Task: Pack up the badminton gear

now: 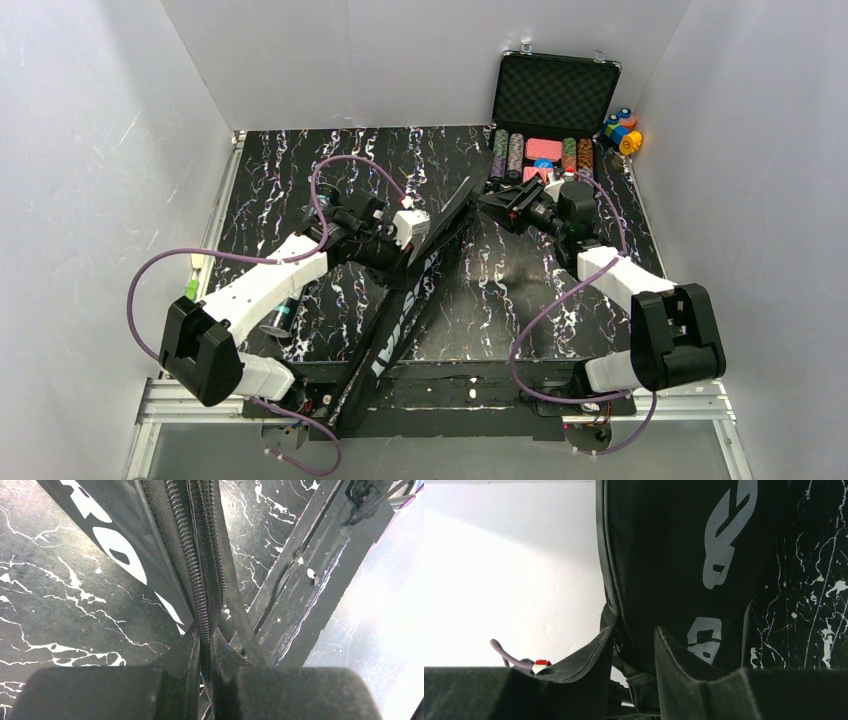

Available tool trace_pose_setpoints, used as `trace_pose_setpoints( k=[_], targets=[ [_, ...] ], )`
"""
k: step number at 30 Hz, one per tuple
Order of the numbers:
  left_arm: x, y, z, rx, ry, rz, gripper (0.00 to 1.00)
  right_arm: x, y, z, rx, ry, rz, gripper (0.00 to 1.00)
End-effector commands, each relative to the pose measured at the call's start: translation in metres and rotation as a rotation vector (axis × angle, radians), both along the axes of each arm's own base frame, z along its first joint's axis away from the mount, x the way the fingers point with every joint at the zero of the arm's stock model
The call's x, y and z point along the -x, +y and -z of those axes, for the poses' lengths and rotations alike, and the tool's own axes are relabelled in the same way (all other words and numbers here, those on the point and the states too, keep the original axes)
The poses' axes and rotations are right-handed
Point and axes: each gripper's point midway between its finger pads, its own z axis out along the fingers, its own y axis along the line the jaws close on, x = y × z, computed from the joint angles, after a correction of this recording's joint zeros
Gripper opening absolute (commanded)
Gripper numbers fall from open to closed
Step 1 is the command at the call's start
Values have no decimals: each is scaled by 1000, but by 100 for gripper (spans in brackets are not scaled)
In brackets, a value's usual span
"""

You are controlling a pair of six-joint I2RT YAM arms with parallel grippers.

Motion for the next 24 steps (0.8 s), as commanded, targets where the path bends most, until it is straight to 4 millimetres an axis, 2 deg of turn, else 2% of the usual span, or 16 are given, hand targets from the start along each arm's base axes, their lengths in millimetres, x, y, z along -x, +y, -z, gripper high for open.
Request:
trace_pose_setpoints(
  k=[1,11,24],
  targets=[
    [-13,-15,-42,129,-95,15,0,8,-5,-13,-3,-47,-8,43],
    [-13,-16,-43,138,-89,18,0,10,-6,-23,-28,-77,-8,40],
    [-14,-17,-41,132,-83,17,0,4,7,-33,-53,-96,-38,37]
  ],
)
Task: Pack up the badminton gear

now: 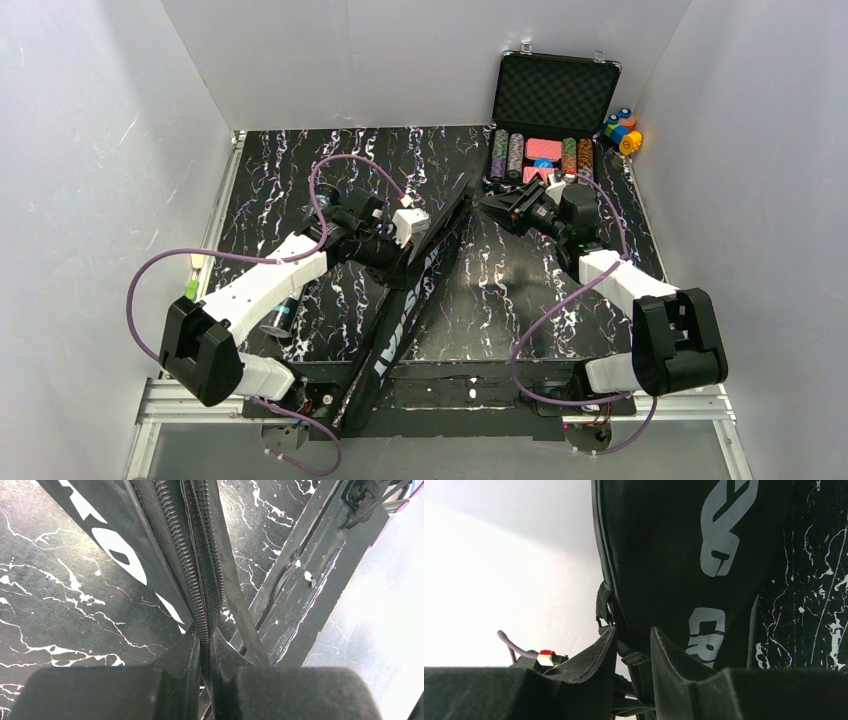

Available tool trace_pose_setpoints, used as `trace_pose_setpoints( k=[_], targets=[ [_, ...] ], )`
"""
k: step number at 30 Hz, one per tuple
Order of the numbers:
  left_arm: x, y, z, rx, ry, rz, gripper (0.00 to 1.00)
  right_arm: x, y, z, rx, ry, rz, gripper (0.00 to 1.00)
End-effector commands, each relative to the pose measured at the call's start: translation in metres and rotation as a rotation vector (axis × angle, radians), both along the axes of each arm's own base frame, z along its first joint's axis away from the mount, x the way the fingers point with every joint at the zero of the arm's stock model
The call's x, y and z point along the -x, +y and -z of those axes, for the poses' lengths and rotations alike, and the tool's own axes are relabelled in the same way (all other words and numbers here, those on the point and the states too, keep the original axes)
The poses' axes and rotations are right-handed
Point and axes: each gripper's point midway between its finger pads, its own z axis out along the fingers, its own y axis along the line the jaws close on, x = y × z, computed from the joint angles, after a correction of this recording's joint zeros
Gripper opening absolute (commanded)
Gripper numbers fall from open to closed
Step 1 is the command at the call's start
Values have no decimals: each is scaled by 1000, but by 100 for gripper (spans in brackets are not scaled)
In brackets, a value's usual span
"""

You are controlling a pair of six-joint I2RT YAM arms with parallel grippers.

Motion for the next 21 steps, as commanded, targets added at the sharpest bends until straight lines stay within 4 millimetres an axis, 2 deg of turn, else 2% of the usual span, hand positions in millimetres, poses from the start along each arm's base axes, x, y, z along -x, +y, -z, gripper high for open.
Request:
trace_pose_setpoints(
  k=[1,10,21],
  targets=[
    [-13,-16,-40,118,-92,25,0,-7,9,-27,-33,-86,-26,37],
    [-12,-16,-37,114,-88,25,0,-5,15,-37,-45,-114,-37,35],
    [-10,-15,-38,115,-91,26,0,-5,13,-42,-40,-121,-16,34]
  ],
)
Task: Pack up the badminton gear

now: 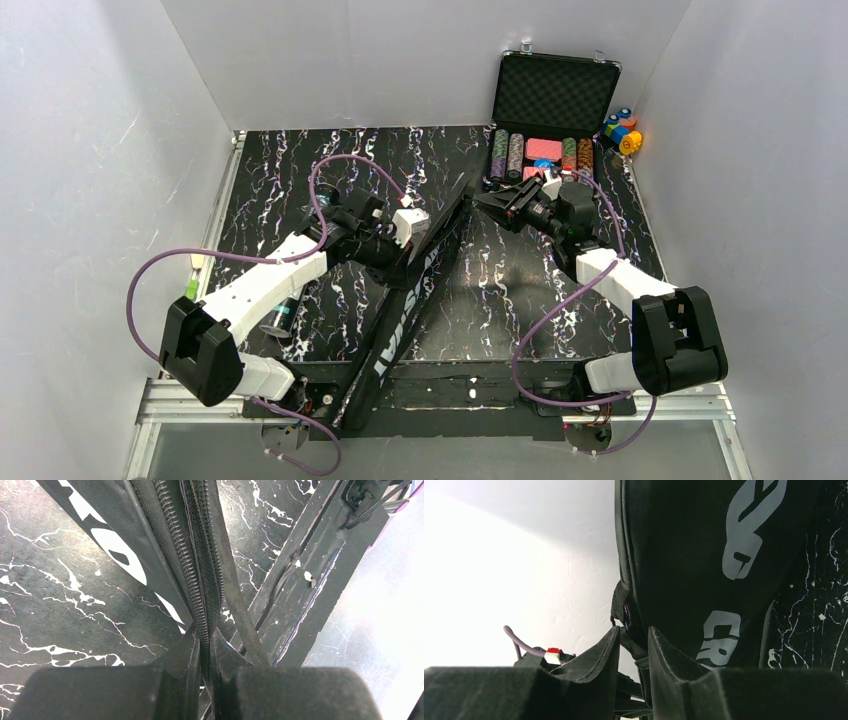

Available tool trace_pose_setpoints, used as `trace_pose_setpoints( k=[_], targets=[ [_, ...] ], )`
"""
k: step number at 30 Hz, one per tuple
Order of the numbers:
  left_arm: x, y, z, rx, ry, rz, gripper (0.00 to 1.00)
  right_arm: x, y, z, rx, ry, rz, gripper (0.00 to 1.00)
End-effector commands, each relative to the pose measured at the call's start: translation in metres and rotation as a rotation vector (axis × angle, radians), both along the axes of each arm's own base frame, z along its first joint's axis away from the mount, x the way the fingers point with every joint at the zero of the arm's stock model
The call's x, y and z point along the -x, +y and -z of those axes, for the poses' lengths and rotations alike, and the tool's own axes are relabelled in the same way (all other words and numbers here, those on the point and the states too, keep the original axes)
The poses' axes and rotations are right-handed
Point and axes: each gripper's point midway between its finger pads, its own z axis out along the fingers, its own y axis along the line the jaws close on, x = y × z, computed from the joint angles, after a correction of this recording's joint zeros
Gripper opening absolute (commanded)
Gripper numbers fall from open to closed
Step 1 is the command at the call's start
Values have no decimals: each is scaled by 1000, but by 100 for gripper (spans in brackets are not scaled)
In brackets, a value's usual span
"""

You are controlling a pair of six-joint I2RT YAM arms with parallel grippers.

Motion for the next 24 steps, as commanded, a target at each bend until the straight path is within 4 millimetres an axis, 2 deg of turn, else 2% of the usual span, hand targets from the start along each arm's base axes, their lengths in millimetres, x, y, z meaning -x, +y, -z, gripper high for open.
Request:
trace_pose_setpoints(
  k=[1,8,20,24],
  targets=[
    [-11,-15,-38,116,-93,26,0,-5,3,-32,-23,-89,-6,32],
    [-12,-15,-39,116,-95,25,0,-9,8,-31,-35,-88,-15,19],
    [-13,-15,-39,112,-103,24,0,-8,15,-26,-51,-73,-32,1],
    [-13,-14,-39,110,-103,21,0,-4,18,-24,-54,-66,-37,1]
  ],
)
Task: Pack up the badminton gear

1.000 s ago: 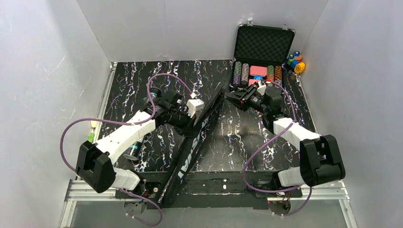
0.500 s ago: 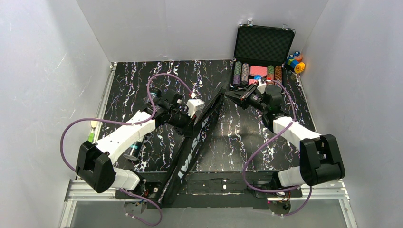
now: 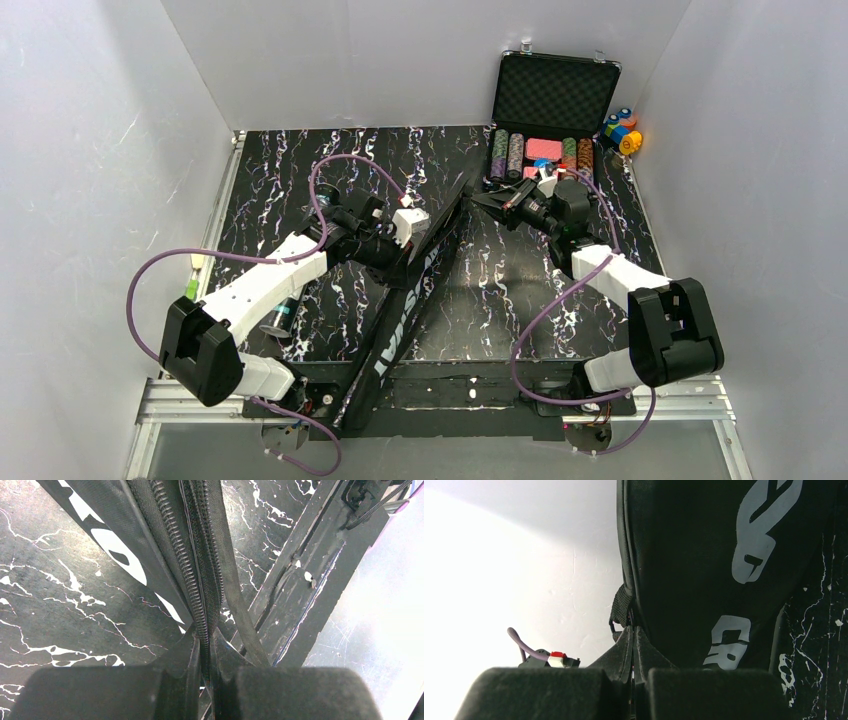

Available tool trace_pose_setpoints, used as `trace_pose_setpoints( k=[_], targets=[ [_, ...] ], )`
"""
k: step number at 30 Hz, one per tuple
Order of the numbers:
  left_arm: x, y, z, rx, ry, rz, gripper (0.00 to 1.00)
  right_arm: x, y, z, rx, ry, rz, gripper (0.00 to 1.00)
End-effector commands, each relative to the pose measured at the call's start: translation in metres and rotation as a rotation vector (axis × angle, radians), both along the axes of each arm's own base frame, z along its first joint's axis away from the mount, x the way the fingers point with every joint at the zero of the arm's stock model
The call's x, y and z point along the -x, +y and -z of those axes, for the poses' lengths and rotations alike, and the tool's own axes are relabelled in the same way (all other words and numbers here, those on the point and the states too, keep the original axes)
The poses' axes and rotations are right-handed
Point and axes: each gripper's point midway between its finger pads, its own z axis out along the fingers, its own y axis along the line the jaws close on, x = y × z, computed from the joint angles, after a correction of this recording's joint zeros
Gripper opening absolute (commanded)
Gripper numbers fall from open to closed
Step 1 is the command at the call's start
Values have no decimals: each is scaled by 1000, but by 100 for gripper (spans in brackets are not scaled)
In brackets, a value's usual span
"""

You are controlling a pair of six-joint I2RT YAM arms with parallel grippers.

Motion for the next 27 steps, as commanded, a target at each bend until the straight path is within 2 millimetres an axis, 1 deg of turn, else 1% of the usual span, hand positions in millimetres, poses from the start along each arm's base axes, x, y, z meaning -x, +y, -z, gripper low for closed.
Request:
trace_pose_setpoints(
  k=[1,3,8,12,16,18,21,23,24,26,27],
  targets=[
    [-13,-14,-39,109,-101,21,0,1,8,-22,-33,-70,-22,1],
    [-13,-14,-38,109,-101,22,0,6,12,-21,-36,-67,-35,1],
    [-13,-14,-39,110,-104,21,0,27,30,-14,-37,-47,-87,1],
    [-13,-14,-39,110,-106,20,0,50,46,-3,-31,-23,-141,1],
    [-13,-13,-38,107,-109,18,0,77,57,10,-19,1,-190,1],
    [-13,-13,-39,108,-112,17,0,89,59,13,-14,7,-211,1],
    [-14,-13,-39,108,-112,15,0,105,63,14,-8,7,-237,1],
    [-14,-14,-40,111,-114,15,0,113,63,13,3,6,-248,1],
    [-15,-14,-40,110,-114,14,0,114,62,11,6,-2,-247,1],
    [-15,-14,-40,110,-110,12,0,112,56,8,32,-10,-218,1],
    [-14,-14,-40,111,-111,12,0,108,50,5,52,-18,-198,9]
  ],
)
